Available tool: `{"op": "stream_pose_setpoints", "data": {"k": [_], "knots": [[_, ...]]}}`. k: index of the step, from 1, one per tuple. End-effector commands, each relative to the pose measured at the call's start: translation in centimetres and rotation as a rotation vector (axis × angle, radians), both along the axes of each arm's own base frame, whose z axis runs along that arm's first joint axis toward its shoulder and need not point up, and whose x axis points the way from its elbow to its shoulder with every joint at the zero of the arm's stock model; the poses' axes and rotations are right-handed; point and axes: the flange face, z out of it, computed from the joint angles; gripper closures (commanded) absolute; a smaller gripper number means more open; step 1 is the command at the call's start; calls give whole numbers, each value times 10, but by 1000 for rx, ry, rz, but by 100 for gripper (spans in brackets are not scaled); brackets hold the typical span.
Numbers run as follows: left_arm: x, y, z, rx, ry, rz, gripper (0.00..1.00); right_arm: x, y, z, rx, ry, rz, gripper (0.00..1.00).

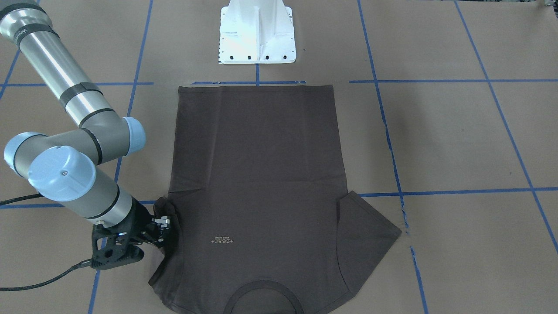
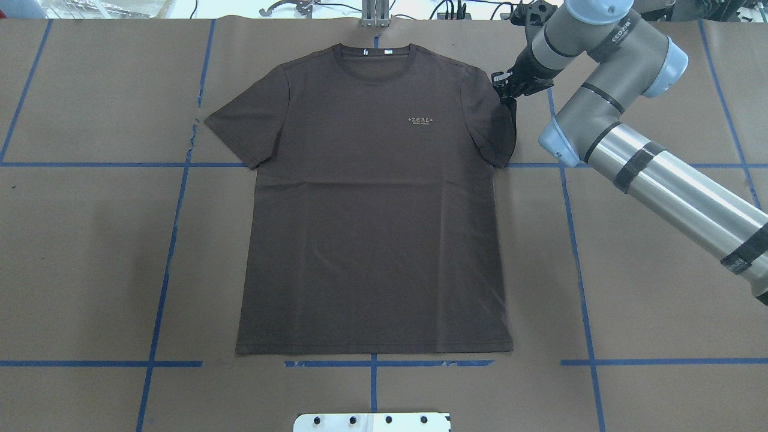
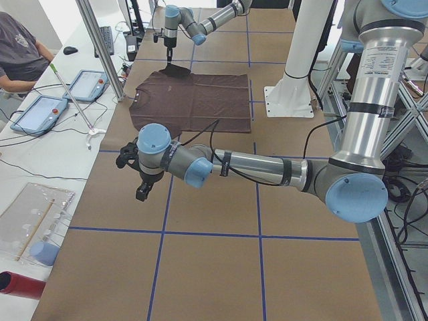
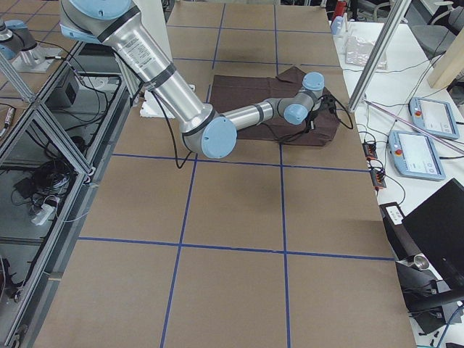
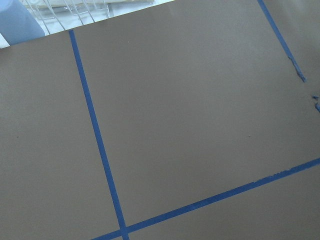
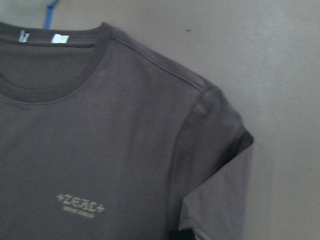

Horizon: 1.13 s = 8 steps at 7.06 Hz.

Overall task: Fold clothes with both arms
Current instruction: 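Grasp the sleeve with the right gripper and fold it inward onto the shirt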

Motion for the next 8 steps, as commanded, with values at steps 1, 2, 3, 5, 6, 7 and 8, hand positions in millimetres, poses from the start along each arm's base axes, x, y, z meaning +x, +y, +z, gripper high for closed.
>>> {"op": "stream_pose_setpoints", "data": {"k": [1, 2, 3, 5, 6, 7, 8], "knots": [[-1, 1, 1, 1, -1, 1, 0, -79, 31, -65, 85, 4, 9, 100], [-1, 1, 1, 1, -1, 1, 0, -112, 39, -74, 104, 37, 35, 100], [-1, 1, 1, -5, 1, -4, 0, -116, 39, -70, 99, 43, 34, 100], [-1, 0, 3, -7, -1, -4, 0, -118, 41, -68, 98, 45, 32, 0], [0, -1, 4, -10, -3, -3, 0, -118, 41, -67, 97, 46, 34, 0], [1, -14, -8, -2, -3, -12, 0, -115, 38, -66, 63, 39, 60, 0], [18, -37, -29, -44, 23, -49, 0, -110, 36, -67, 4, 19, 95, 0]]}}
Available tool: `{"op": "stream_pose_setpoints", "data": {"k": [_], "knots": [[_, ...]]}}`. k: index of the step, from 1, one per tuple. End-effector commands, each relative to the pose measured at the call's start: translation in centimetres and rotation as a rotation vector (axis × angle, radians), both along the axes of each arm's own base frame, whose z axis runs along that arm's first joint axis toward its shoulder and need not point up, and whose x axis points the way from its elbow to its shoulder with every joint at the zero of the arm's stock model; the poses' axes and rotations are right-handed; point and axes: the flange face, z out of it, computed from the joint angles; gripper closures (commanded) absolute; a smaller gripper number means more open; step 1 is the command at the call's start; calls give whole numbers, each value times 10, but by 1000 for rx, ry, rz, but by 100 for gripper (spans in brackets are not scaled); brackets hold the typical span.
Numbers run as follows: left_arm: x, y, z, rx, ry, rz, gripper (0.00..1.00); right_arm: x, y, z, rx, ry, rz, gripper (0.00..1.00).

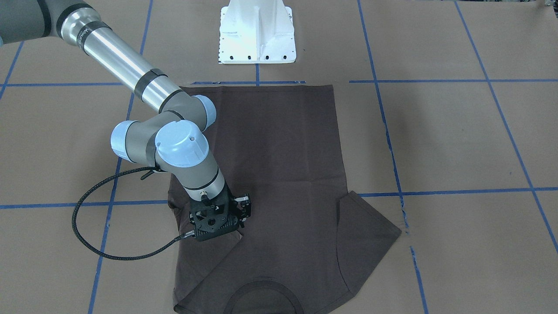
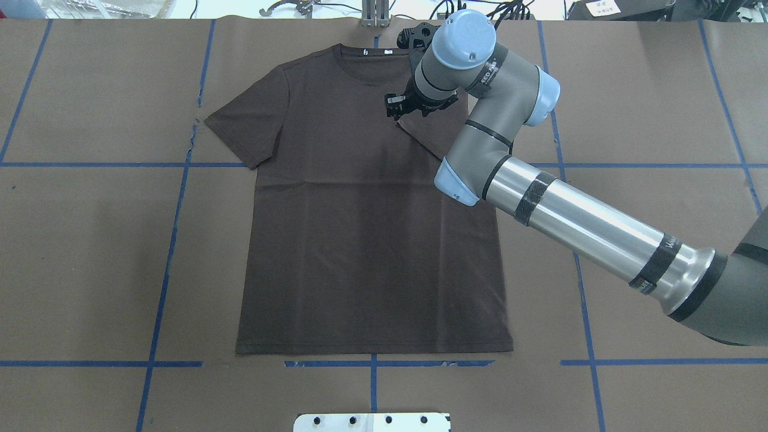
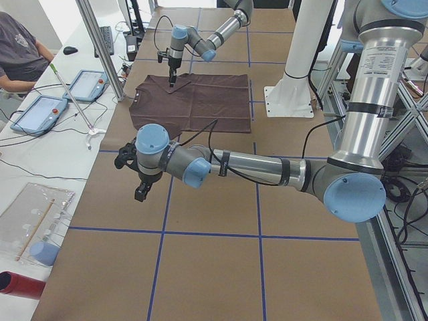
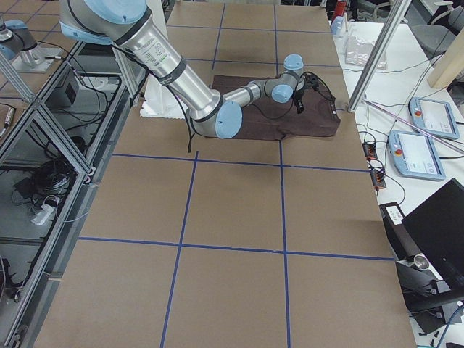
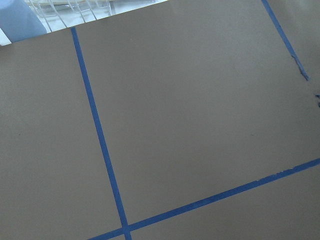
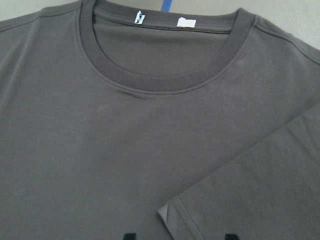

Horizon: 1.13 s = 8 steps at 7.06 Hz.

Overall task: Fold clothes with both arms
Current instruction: 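Grasp the sleeve with the right gripper and fold it inward onto the shirt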

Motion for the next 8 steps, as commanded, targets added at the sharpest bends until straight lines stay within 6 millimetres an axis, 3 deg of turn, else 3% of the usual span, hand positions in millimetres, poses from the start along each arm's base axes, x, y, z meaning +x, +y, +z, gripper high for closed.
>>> {"op": "stream_pose_setpoints", "data": {"k": [1, 3, 4, 5, 6, 8], "knots": [[60, -35, -44, -83, 33, -69, 0, 19, -4, 4, -133, -20, 19, 0], [169, -31, -70, -174, 155, -149, 0, 99, -1, 2, -315, 35, -3, 0], [205, -27, -74, -189, 180, -245, 0, 151, 8, 25, -363, -8, -13, 0], [269, -19, -86, -228, 195, -297, 0, 191, 14, 46, -349, -33, -52, 0], [316, -18, -90, -172, 142, -361, 0, 216, 18, 61, -327, -40, -85, 0], [390, -41, -97, -157, 103, -417, 0, 252, 27, 76, -319, -62, -94, 0]]}}
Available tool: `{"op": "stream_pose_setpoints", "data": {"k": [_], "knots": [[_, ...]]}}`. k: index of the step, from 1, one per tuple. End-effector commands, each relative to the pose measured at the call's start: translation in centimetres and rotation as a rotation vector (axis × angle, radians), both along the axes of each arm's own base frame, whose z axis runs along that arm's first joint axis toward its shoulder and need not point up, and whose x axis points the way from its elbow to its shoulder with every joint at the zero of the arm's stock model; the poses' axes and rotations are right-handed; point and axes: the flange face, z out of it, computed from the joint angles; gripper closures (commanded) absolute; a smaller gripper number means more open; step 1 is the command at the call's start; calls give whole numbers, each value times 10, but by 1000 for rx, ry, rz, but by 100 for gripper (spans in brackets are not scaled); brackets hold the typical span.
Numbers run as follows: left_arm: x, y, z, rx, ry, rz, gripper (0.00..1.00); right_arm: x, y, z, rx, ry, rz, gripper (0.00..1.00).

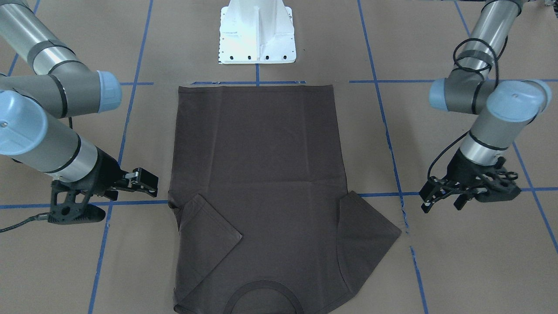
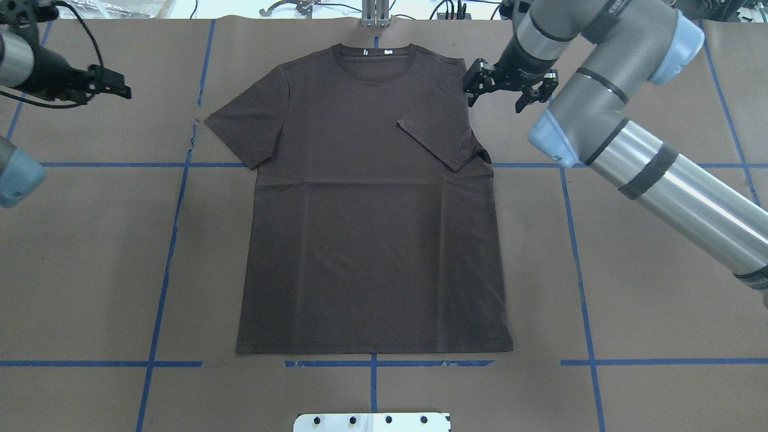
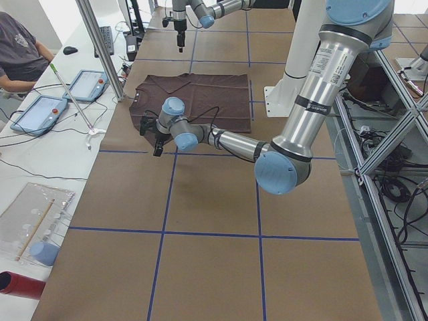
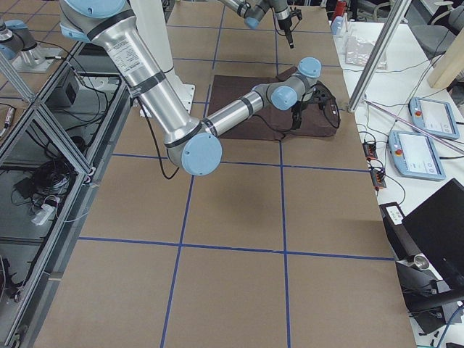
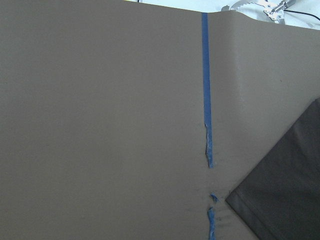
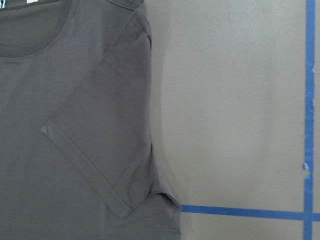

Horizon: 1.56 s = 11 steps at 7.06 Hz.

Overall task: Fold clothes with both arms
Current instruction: 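Move the left gripper to the sleeve nearest it while the right gripper withdraws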

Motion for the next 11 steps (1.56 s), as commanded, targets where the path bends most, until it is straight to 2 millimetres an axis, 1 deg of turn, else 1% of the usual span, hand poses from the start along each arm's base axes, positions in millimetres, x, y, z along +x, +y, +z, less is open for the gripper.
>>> {"op": "stream_pose_setpoints", "data": {"k": [1, 2, 3, 4, 5, 8, 11], "knots": [[66, -5, 1, 33, -29, -58, 1, 27, 9, 9, 6, -23, -6, 0], [77, 1, 3, 40, -14, -51, 2, 23, 11, 11, 4, -18, -10, 0], [84, 6, 4, 36, -12, -43, 2, 21, 10, 12, 5, -13, -8, 0], [94, 7, -1, 38, -10, -32, 2, 20, 10, 11, 6, -12, -9, 0], [99, 1, 0, 32, -17, -33, 2, 18, 11, 11, 5, -12, -9, 0], [104, -4, -5, 30, -19, -33, 5, 16, 10, 10, 4, -11, -10, 0], [104, -8, 6, 30, -48, -55, 8, 12, 11, 6, 1, -14, -11, 0]]}}
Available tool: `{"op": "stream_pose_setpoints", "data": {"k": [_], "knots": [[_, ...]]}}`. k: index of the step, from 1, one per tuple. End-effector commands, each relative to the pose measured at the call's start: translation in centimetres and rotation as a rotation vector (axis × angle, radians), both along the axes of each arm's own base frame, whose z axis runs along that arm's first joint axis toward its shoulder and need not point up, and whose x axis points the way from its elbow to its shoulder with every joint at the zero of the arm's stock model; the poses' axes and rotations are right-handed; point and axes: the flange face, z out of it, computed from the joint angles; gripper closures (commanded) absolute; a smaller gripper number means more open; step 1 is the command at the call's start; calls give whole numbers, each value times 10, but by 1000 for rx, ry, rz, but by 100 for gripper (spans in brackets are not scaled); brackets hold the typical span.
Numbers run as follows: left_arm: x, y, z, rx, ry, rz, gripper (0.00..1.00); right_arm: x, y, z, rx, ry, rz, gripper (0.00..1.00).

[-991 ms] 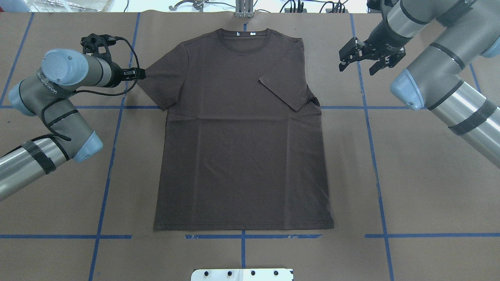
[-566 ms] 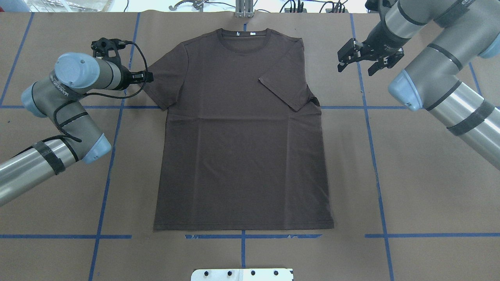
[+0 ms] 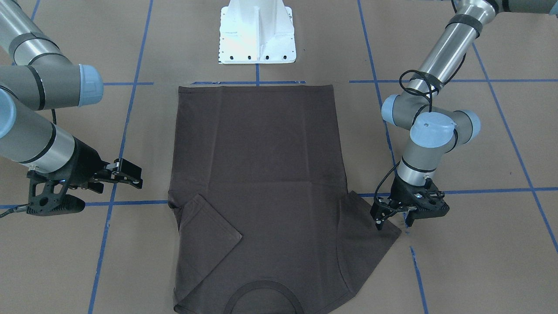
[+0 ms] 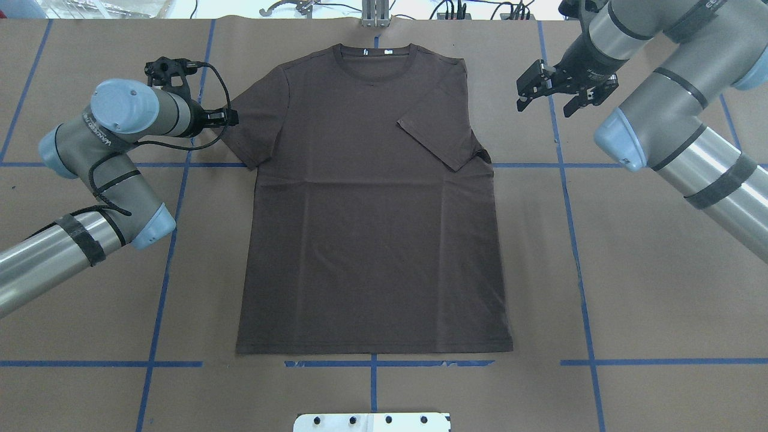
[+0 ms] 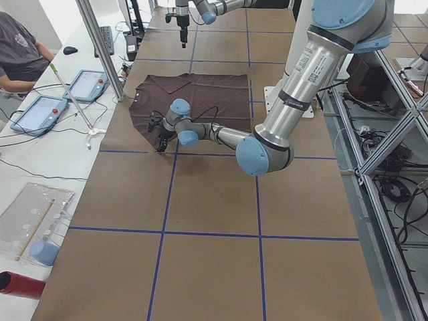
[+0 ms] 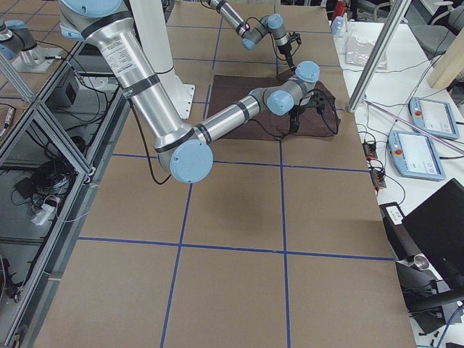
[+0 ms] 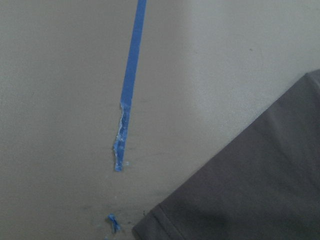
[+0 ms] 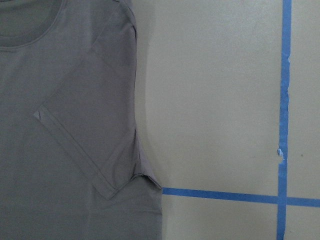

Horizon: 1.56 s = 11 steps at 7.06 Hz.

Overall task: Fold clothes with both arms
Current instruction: 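Move the left gripper to the sleeve nearest it while the right gripper withdraws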

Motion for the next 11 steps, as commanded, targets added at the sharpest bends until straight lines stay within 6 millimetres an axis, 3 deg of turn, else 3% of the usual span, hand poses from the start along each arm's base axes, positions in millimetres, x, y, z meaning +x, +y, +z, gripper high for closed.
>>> {"op": "stream_pose_setpoints", "data": {"k": [1, 6, 7, 11], "knots": [[0, -4, 2, 5, -12, -18, 9, -1, 1, -1, -2, 0, -1, 0], [3, -9, -1, 2, -16, -20, 16, -6, 2, 4, -5, 7, -5, 0], [5, -12, -4, 3, -15, -20, 26, -6, 2, 4, -4, 7, -5, 0], [5, -12, -5, 9, -19, -15, 90, -6, 2, 3, -4, 6, -5, 0]]}}
